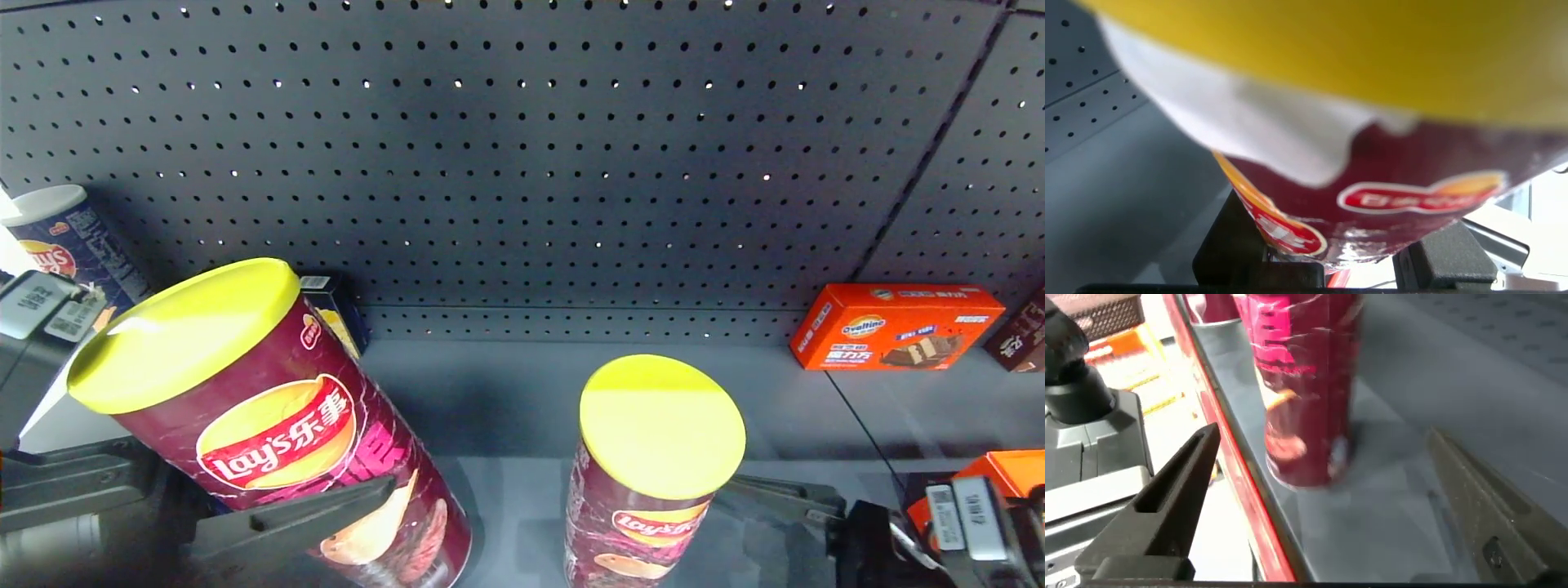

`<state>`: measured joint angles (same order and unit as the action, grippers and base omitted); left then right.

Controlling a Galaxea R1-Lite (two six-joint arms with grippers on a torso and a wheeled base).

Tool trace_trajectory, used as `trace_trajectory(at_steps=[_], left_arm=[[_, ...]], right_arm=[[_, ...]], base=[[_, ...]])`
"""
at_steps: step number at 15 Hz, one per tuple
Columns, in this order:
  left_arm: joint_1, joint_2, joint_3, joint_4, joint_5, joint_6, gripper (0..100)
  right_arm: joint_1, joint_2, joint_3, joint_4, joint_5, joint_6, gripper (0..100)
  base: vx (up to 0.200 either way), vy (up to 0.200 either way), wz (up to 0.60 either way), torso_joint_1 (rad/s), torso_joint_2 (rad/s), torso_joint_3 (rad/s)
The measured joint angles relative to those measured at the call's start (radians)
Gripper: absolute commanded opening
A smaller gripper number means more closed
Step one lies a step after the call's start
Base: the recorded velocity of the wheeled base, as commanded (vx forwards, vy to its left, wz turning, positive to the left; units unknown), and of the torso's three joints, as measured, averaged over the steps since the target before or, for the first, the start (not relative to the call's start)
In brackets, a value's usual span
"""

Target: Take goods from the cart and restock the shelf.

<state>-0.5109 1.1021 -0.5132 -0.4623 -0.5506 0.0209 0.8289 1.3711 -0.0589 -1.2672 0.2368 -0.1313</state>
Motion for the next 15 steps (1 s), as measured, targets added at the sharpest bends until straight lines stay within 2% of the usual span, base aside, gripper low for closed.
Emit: trace_trajectory(at_steps=[2,7,10,12,15], left_arm=[[-0.001,0.000,-0.002,0.000,0.000,0.001,0],[-0.014,-0.001,0.001,0.000,0.002,0.002,0],[-0.016,-0.001,0.003,0.000,0.001,0.005,0],[-0.025,-0.001,0.003,0.000,0.009,0.030,0],[-0.031,-0.001,0.004,0.000,0.012,0.033,0]], right_arm=[[-0.014,-0.120,0.028,0.079,-0.009,-0.001,100],[-0.017,-0.447,0.027,0.509,-0.147,-0.027,100],[0.018,-0.624,0.035,0.641,-0.146,-0.044,100],[0.041,-0.740,0.047,0.724,-0.134,-0.039,100],[0.053,-0.932,0.054,0.943,-0.129,-0.014,100]], base=[[0.000,0.000,0.00,0.000,0.00,0.000],[0.000,0.000,0.00,0.000,0.00,0.000],[0.000,0.000,0.00,0.000,0.00,0.000],[0.000,0.000,0.00,0.000,0.00,0.000],[0.000,0.000,0.00,0.000,0.00,0.000]])
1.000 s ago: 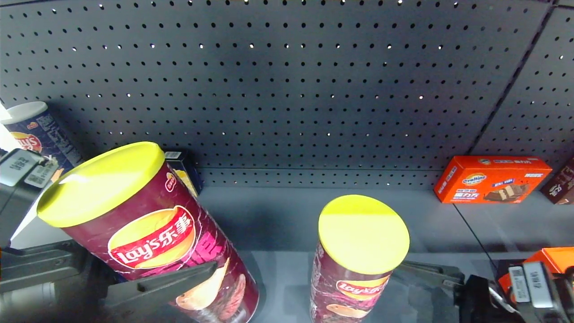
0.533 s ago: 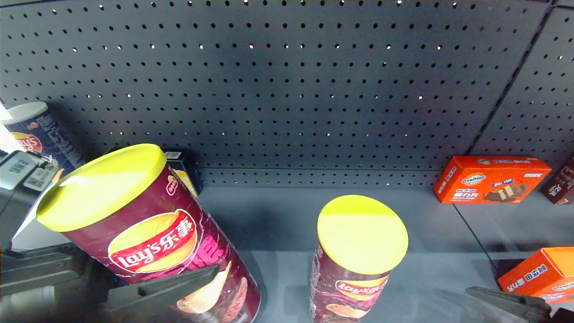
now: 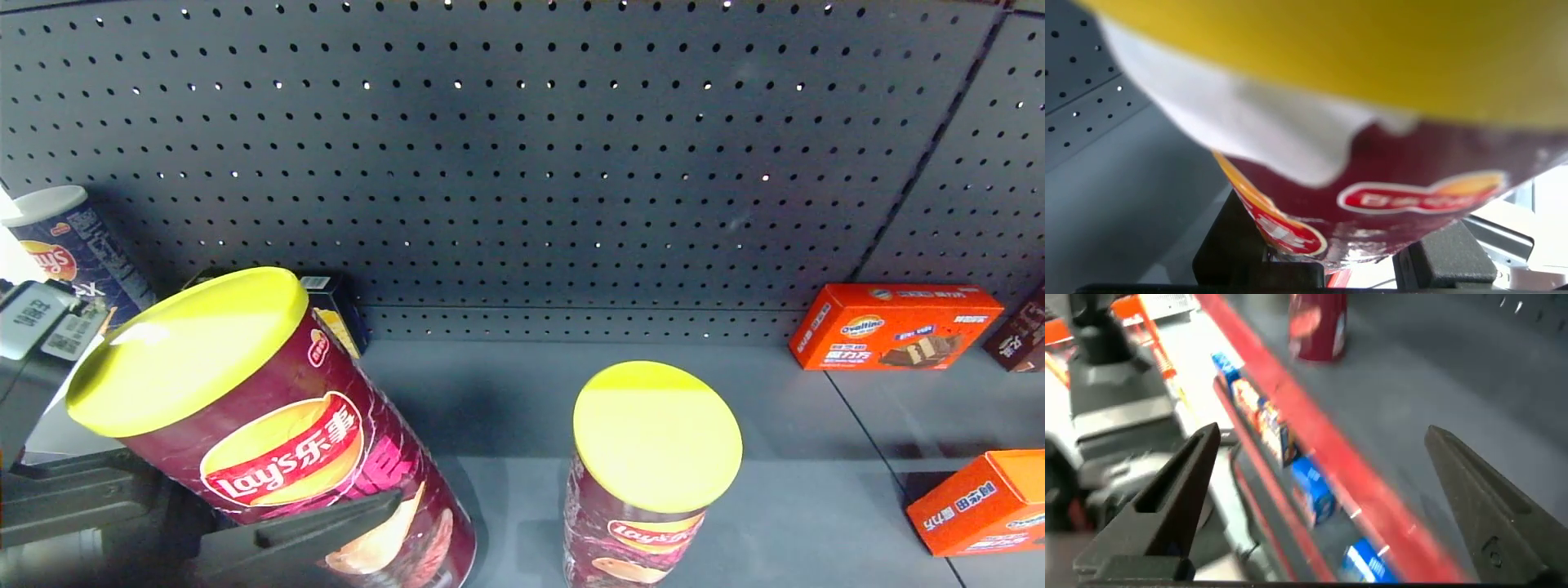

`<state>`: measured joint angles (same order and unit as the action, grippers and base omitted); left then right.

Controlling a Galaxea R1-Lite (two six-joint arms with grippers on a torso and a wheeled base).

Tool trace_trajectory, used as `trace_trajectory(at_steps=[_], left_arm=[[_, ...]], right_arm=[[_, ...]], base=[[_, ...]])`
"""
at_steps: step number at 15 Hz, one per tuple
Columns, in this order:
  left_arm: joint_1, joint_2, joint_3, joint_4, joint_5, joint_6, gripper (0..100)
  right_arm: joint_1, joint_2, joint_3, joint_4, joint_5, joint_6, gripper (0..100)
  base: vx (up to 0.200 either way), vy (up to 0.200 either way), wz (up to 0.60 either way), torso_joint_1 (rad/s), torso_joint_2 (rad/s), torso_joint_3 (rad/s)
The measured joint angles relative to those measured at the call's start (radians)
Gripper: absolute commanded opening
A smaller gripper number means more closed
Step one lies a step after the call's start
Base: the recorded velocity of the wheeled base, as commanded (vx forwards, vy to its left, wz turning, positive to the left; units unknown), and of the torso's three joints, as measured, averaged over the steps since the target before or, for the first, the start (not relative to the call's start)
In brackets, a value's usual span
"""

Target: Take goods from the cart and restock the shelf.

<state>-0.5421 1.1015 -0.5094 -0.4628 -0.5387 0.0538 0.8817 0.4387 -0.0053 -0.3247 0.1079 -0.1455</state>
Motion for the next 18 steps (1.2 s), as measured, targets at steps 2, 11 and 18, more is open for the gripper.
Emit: trace_trajectory(at_steps=[2,11,18], left_arm=[[-0.001,0.000,0.001,0.000,0.000,0.000,0],[-0.018,0.004,0.010,-0.002,-0.001,0.006,0],[-0.023,0.002,0.013,-0.014,-0.001,0.005,0]], right_arm=[[0.002,-0.163,-0.004,0.195,0.007,0.021,100],[-0.180,-0.434,-0.033,0.356,0.053,0.140,100],[-0.165,-0.440,-0.021,0.320,-0.140,0.101,100]], base=[[0.000,0.000,0.00,0.000,0.00,0.000],[0.000,0.000,0.00,0.000,0.00,0.000],[0.000,0.000,0.00,0.000,0.00,0.000]])
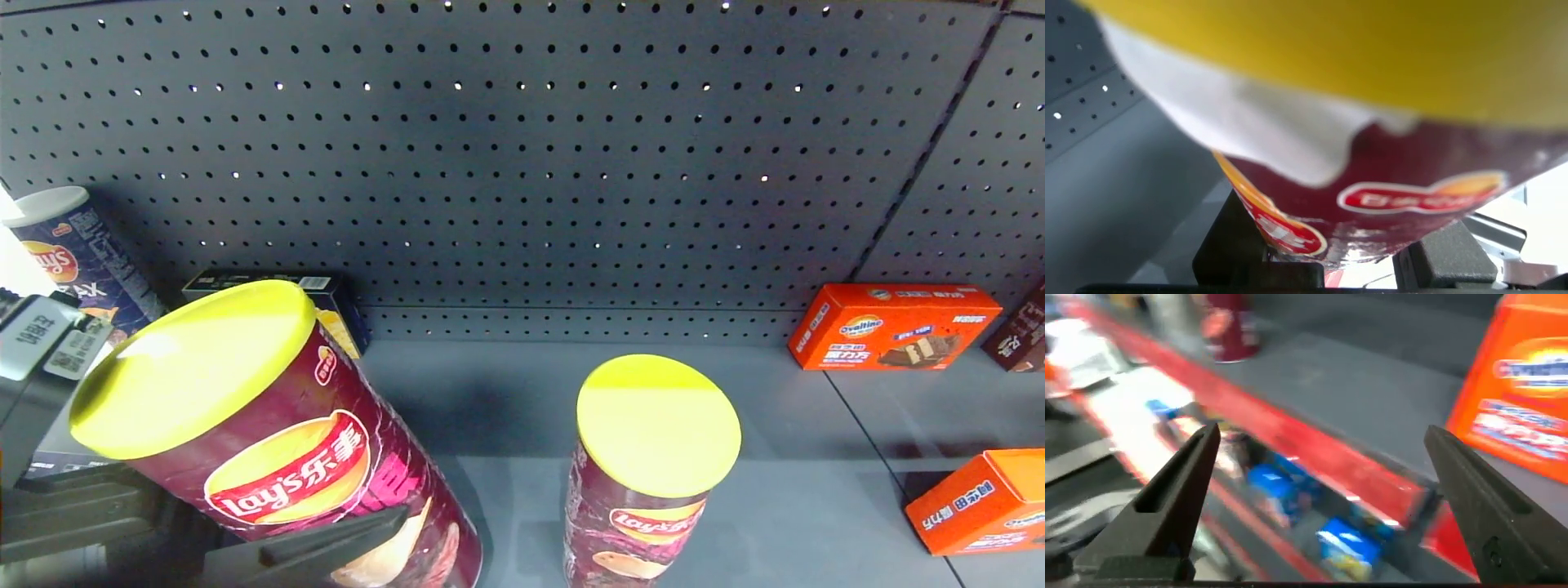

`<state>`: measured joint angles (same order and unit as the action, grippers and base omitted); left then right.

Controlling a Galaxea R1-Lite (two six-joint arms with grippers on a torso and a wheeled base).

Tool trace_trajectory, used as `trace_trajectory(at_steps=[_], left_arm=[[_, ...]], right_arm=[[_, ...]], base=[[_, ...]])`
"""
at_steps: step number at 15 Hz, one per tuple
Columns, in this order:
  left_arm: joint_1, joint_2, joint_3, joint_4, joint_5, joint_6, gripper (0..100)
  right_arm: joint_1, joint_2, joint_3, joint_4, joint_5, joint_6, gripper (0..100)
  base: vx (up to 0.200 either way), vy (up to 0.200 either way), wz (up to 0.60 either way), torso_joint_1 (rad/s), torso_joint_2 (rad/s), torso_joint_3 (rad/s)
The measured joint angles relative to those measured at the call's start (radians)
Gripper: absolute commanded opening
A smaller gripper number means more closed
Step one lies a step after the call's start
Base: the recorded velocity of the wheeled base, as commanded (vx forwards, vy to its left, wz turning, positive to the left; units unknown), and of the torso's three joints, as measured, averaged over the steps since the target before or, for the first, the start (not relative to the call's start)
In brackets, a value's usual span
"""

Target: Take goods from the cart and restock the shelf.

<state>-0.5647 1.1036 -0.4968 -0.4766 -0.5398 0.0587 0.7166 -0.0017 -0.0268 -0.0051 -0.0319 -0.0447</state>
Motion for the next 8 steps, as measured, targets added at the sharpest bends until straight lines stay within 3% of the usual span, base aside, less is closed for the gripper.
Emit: trace_trajectory(at_steps=[8], left_arm=[[0.000,-0.024,0.022,-0.001,0.001,-0.001,0]], right_arm=[[0.008,0.000,0.014,-0.032,-0.019,-0.047,100]], base=[[0.000,0.000,0.00,0.000,0.00,0.000]])
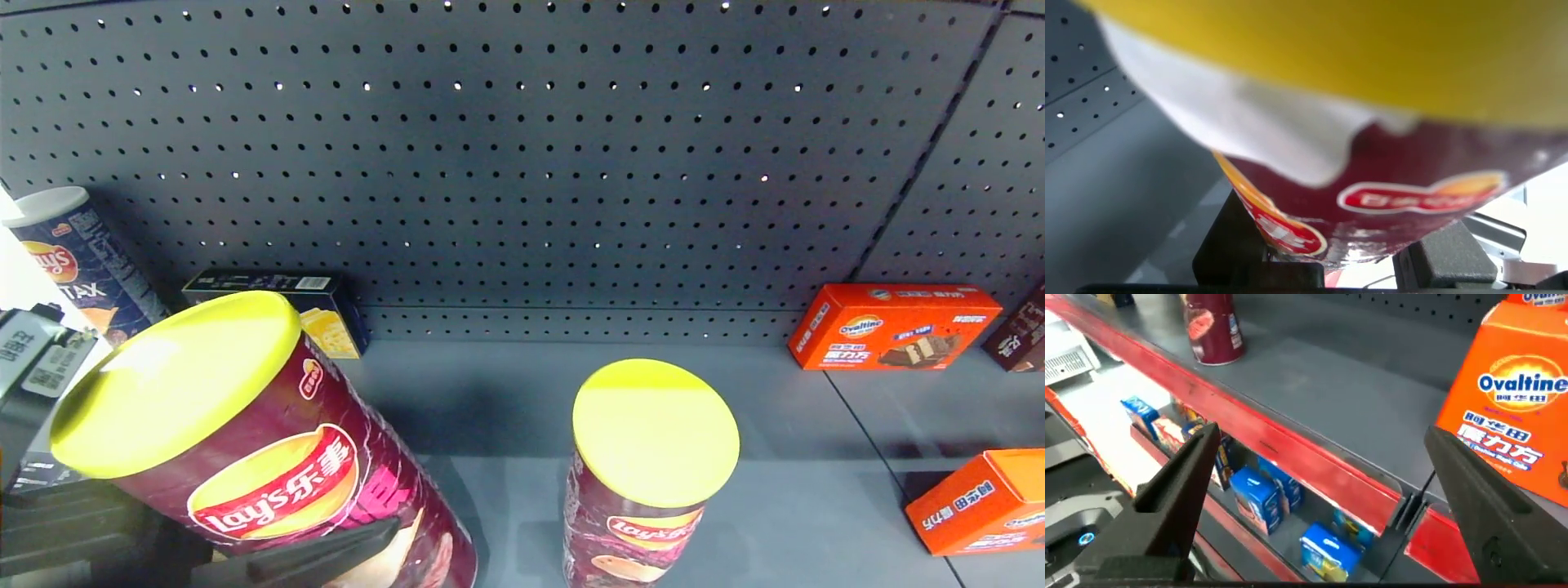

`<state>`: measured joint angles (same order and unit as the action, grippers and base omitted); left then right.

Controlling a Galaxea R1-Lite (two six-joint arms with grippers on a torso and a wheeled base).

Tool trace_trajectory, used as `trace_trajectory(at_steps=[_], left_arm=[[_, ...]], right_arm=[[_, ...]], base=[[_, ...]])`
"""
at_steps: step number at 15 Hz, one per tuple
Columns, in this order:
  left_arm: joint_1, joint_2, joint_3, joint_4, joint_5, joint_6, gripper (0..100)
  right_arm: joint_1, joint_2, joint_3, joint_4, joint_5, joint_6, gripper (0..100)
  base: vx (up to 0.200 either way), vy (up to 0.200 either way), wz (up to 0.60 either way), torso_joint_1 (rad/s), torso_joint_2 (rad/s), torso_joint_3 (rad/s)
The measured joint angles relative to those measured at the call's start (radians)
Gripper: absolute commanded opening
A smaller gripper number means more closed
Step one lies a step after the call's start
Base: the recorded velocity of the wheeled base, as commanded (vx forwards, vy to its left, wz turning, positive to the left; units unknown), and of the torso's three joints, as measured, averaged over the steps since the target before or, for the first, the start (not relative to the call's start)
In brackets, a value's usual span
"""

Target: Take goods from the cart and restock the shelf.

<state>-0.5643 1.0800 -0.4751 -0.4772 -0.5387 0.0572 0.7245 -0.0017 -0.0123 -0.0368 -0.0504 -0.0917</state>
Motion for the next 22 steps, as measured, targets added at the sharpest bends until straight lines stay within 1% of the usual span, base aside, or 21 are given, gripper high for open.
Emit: trace_trajectory(at_steps=[3,4,13,14,15,16,19,22], left_arm=[[0.000,-0.021,0.024,0.001,-0.002,0.001,0],[0.000,-0.027,0.027,0.000,-0.003,0.001,0],[0.008,-0.036,0.019,0.000,-0.006,-0.002,0],[0.009,-0.034,0.021,0.001,-0.007,-0.002,0],[0.009,-0.030,0.021,0.000,-0.008,-0.002,0],[0.008,-0.024,0.021,0.000,-0.009,-0.001,0],[0.008,0.017,-0.001,-0.003,-0.024,0.000,0],[0.015,0.059,-0.022,-0.003,-0.024,0.002,0]], right_arm=[[0.013,0.000,0.000,0.004,0.161,0.003,100],[0.017,0.000,-0.001,0.004,0.167,0.004,100],[0.021,0.000,-0.001,0.003,0.163,0.006,100],[0.020,0.000,-0.001,0.002,0.140,0.006,100],[0.017,0.000,-0.001,0.000,0.072,0.006,100],[0.014,0.000,0.000,-0.002,0.034,0.007,100],[0.013,0.000,0.002,-0.002,0.017,0.021,100],[0.011,0.000,0.002,-0.003,0.014,0.023,100]], base=[[0.000,0.000,0.00,0.000,0.00,0.000],[0.000,0.000,0.00,0.000,0.00,0.000],[0.000,0.000,0.00,0.000,0.00,0.000],[0.000,0.000,0.00,0.000,0.00,0.000],[0.000,0.000,0.00,0.000,0.00,0.000],[0.000,0.000,0.00,0.000,0.00,0.000],[0.000,0.000,0.00,0.000,0.00,0.000],[0.000,0.000,0.00,0.000,0.00,0.000]])
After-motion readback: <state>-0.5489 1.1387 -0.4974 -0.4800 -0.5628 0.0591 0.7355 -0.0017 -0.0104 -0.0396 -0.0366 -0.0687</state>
